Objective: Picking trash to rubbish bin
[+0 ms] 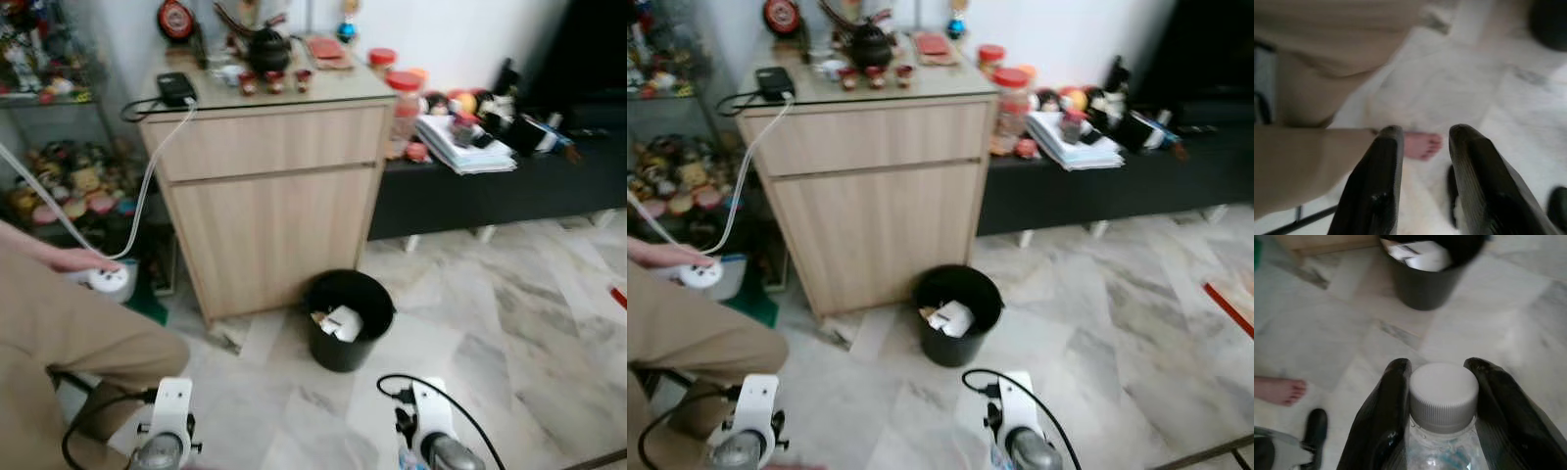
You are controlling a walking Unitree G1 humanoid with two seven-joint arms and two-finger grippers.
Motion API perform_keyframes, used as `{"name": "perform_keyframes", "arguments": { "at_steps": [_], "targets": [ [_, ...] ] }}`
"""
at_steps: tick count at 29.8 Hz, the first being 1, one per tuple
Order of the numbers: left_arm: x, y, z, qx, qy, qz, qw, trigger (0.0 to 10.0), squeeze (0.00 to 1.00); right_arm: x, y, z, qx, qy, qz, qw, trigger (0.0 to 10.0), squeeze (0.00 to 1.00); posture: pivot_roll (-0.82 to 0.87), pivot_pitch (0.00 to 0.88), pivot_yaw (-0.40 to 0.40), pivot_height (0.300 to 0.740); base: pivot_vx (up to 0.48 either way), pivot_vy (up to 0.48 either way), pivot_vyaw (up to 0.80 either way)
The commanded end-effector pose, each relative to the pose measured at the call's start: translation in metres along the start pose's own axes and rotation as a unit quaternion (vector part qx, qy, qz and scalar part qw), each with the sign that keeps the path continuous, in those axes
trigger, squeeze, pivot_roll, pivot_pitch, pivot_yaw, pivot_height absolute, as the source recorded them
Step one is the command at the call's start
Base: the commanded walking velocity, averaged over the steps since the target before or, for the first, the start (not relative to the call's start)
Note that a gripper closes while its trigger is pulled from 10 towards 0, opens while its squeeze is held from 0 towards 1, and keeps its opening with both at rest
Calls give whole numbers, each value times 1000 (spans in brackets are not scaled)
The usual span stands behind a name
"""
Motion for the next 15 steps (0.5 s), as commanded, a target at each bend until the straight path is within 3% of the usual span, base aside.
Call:
{"name": "perform_keyframes", "arguments": {
  "at_steps": [1,6,15],
  "targets": [
    [4,1,-1,-1,-1,-6,1000,10000,0,4,1,1,0,2,-7,1000,10000,0,75,49,-57,740,446,0,0],
    [6,1,-1,-1,-1,-8,1000,10000,0,6,1,1,4,9,-11,1000,10000,0,77,39,-57,740,444,0,0],
    [6,1,-2,-2,-1,-9,1000,10000,0,9,2,3,9,7,-12,1000,10000,0,80,31,-59,740,442,0,-800]
  ]
}}
Point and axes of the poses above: a point about 5 cm out from each wrist's last joint towards the gripper, its own y axis pointing out of the wrist towards the gripper, its own x axis along the axis of the wrist's last joint, z = x × y, the point moved 2 cm from there along y, pointing out of the wrist towards the gripper, and after that the axes turned 13 degrees about -y, right-handed, at the moved point
